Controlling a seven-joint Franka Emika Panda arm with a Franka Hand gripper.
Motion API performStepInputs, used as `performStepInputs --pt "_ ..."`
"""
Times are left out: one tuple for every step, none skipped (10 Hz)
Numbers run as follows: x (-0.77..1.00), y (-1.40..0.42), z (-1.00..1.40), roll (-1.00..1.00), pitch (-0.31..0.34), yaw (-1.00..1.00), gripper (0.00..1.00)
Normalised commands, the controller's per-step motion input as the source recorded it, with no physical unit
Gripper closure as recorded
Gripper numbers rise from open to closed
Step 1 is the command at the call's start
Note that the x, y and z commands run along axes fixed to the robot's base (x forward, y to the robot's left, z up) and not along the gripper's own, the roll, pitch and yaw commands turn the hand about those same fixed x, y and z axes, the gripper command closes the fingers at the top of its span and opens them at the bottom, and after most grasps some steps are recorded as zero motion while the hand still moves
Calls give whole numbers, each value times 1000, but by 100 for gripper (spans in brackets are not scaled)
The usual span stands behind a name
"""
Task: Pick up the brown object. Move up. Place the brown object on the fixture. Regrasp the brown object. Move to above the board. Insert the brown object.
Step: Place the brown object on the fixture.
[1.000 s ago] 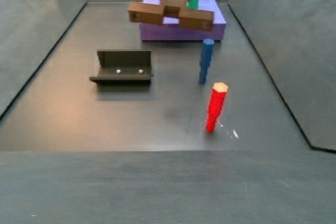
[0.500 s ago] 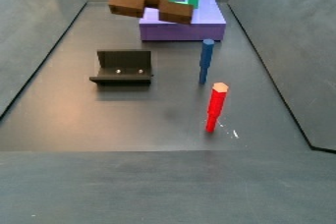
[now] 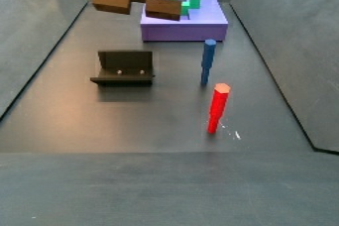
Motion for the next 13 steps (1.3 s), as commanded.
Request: performStepInputs --pt "880 380 126 0 323 11 100" --pt "851 340 26 -26 323 49 100" --pt "786 240 0 -163 329 111 100" --pt "243 129 -26 0 103 74 100" --pt "34 0 -29 114 0 49 100" --pt "554 317 -289 0 0 0 100" --pt "446 689 -389 -200 0 0 100" --pt "263 760 -371 -417 -51 0 100" --pt "286 597 -411 -414 -106 0 100" --pt "346 406 -451 -531 -120 -49 100" --pt "457 231 -454 -514 -69 -63 100" --pt "509 86 -469 -406 -37 -86 100" --pt "409 51 -446 -214 0 -114 100"
